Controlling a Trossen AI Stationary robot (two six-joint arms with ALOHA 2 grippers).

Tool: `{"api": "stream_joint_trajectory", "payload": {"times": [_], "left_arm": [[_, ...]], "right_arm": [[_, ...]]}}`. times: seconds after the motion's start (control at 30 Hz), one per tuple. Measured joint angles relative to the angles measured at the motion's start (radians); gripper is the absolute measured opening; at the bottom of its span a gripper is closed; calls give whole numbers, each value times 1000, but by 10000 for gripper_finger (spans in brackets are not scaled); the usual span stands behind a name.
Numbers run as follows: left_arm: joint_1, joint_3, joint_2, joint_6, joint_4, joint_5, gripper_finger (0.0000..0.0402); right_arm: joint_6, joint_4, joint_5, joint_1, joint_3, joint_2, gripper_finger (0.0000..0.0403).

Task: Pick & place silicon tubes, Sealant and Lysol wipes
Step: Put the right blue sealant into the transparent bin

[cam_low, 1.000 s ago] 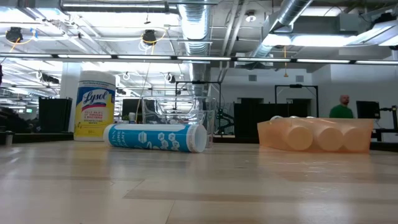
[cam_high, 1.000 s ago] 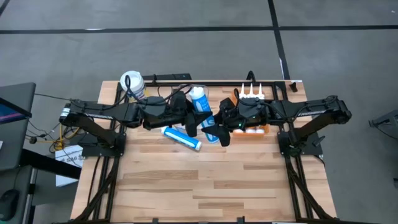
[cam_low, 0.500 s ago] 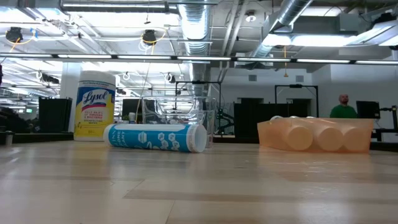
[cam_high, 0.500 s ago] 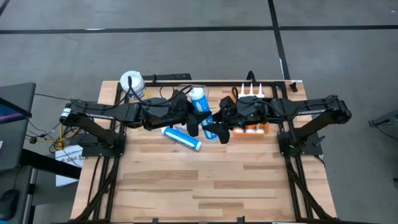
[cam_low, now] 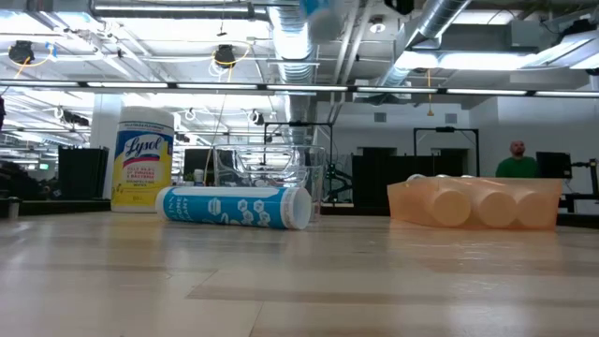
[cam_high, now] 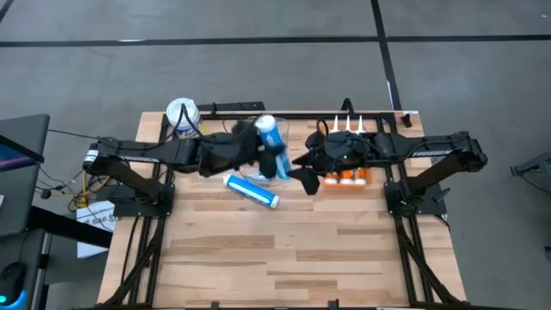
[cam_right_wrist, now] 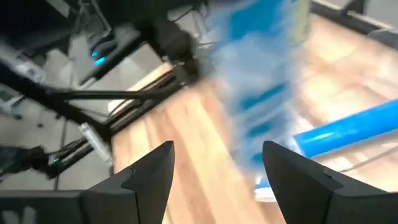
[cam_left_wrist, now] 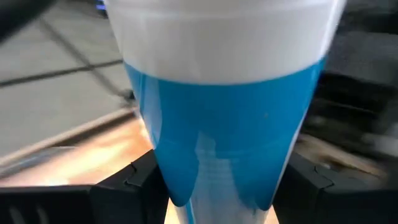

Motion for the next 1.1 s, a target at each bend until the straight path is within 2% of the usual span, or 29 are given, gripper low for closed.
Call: {"api": "stream_joint_trajectory", "payload": {"times": [0.13, 0.23, 0.33, 0.53, 0.77, 1.1], "left_arm": [[34, -1, -2, -28, -28, -27, 202], [46, -1, -2, -57, -31, 27, 202], [59, -1, -2, -61, -41, 37, 202], [104, 0, -2, -69, -124, -26, 202], [202, 0, -2, -92, -204, -21, 202], [354, 3, 37, -88, -217, 139, 202]], "right_arm": [[4, -25, 25, 4, 0, -8, 234], [14, -20, 48, 0, 0, -10, 234], [14, -18, 55, -3, 0, -15, 234], [14, -56, 77, -4, -1, -14, 234], [33, -126, 77, -9, -2, -14, 234], [74, -133, 94, -6, -2, -13, 234]]}}
